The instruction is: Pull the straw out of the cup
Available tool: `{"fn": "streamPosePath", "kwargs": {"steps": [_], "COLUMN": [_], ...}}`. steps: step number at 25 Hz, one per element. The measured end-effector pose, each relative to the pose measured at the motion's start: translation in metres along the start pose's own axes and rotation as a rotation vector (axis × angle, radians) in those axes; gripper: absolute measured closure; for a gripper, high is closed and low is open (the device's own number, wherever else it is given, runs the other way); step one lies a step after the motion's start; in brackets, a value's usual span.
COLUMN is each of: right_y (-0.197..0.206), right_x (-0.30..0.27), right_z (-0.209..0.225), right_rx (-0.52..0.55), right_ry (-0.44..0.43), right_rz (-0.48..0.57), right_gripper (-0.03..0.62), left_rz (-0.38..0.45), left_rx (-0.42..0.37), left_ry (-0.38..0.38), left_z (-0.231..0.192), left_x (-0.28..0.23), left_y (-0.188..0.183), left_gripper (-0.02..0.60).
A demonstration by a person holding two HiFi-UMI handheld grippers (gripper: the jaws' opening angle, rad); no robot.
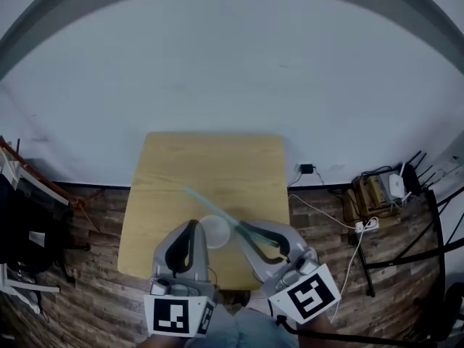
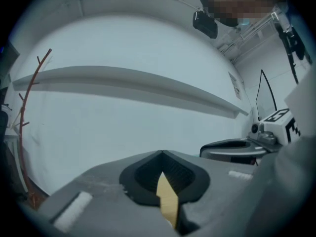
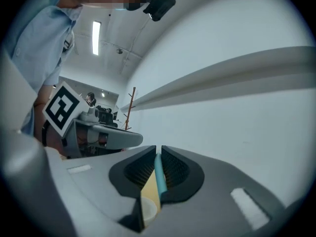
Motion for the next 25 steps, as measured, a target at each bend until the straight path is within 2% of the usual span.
{"fn": "streamPosePath", "kwargs": {"steps": [6,15,25], "right_y": [-0.021,-0.036,-0.032], "right_x": [-0.004,-0.019,-0.027], "right_z": [0.014,0.012,0.01], "right_rx": [-0.014,0.025,0.012], "right_ry": [0.084,0.178,0.198], "right_rz": [-0.005,0.03,-0.003], "right_gripper": [0.554,0.556,0.56], "left_rz": [0.063,0.074,0.062], "left_rx": [-0.043,-0.063,-0.062], "left_ry": [-0.002,0.029,0.062], "left_z": [-0.01,-0.023,-0.026], "left_x": [-0.006,-0.008,-0.014], "left_y": [-0.027,-0.032,-0.028], "left_gripper": [0.561,0.561,0.561]}}
Point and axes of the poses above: the fingertips, and each gripper's own axes: x backward along the fingers, z to its right, y out of its underside, the point moved 3 cm from there along x, backward along the fingers, and after that the axes turned 6 degrees about -z, right-handed, at the moved point
